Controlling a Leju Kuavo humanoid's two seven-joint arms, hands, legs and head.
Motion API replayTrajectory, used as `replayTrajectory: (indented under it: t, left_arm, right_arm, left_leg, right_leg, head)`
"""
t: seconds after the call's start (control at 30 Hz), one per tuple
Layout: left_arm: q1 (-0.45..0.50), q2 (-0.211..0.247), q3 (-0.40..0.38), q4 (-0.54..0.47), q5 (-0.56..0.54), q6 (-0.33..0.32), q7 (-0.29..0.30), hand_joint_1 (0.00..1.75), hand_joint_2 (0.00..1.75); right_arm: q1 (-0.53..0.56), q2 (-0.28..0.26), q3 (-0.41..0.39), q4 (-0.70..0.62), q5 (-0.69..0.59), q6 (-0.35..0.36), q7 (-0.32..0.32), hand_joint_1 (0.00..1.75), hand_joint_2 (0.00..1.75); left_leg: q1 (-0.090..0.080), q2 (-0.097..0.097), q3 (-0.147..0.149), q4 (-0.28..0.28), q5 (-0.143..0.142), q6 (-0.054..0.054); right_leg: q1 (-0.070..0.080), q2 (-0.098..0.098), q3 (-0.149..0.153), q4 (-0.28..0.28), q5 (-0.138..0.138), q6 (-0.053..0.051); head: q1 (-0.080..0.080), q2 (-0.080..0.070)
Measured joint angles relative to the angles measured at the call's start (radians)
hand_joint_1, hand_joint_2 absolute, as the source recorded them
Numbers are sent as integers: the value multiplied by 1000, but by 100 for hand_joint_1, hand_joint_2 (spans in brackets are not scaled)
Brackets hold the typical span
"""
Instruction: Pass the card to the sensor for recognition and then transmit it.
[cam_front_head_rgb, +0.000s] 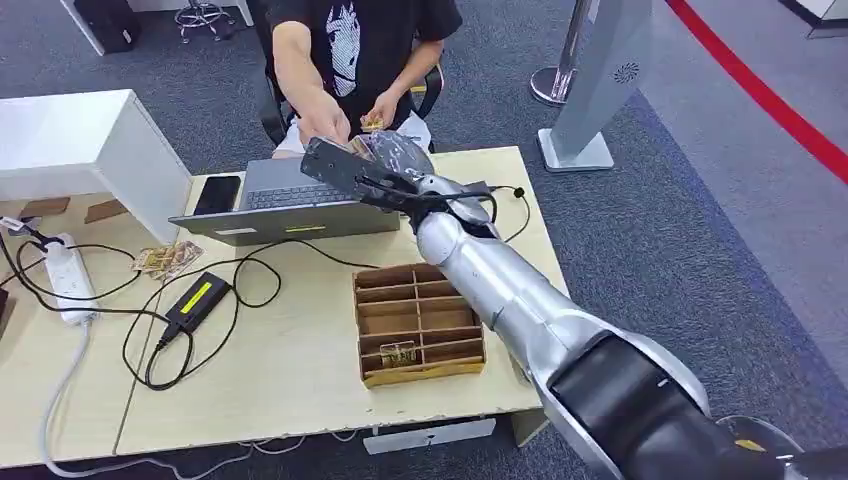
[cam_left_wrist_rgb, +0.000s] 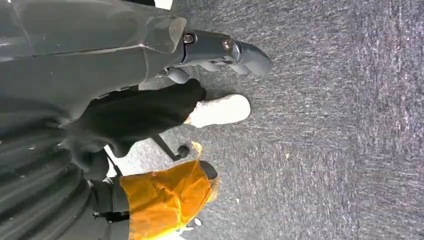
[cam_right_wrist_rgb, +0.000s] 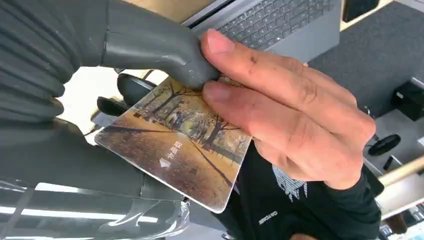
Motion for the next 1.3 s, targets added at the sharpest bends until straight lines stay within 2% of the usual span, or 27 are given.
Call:
replayTrajectory:
  t: [0.1,0.3,0.53,0.57,0.7,0.87,1.0,1.13,1.3]
  left_arm:
    - [1,0,10,0,3,0,2,0,175]
    - [4,0,39,0,30,14,10,0,175]
    - [19,-2,101,9,99,38,14,0,175]
    - [20,-2,110,11,103,40,14,0,175]
    - [26,-5,139,15,124,52,17,0,175]
    - [43,-15,172,23,147,68,18,0,175]
    - [49,-24,185,30,157,79,22,0,175]
    - [54,-41,203,40,181,92,33,0,175]
    - [57,-51,217,45,185,96,34,0,175]
  right_arm:
    - [-5,4,26,17,2,1,-6,0,0]
    - [-1,5,36,11,-24,-10,-119,0,0]
    - [29,-54,-58,-199,-176,88,-175,0,0]
    - [35,-67,-74,-234,-189,98,-179,0,175]
    - [78,-116,-120,-366,-261,121,-223,0,175]
    - [189,-229,-167,-575,-359,177,-296,0,175]
    - [339,-306,-191,-743,-323,126,-391,0,175]
    - [504,-358,-222,-901,-279,88,-462,0,175]
    - [606,-390,-245,-1009,-266,81,-475,0,175]
  left_leg:
    - [0,0,0,0,0,0]
    - [0,1,0,0,-2,-2]
    - [0,0,0,0,-2,-2]
    - [0,0,0,0,-2,-2]
    - [0,0,1,1,-2,-2]
    - [0,0,1,1,-3,-1]
    - [0,-1,1,1,-5,1]
    - [0,0,2,1,-7,-1]
    - [1,1,2,0,-8,-1]
  right_leg:
    - [0,0,0,0,0,0]
    - [0,1,-1,-1,-1,0]
    - [0,1,0,-1,-1,0]
    - [0,1,0,-1,-1,0]
    - [0,1,0,-2,-1,0]
    - [0,0,1,-3,-1,0]
    - [0,-1,2,-3,-3,1]
    - [0,-1,3,-3,-4,0]
    - [0,1,3,-3,-4,0]
  head:
    - [0,0]
    - [0,0]
    - [0,0]
    - [0,0]
    - [0,0]
    - [0,0]
    - [1,0]
    - [1,0]
    - [0,0]
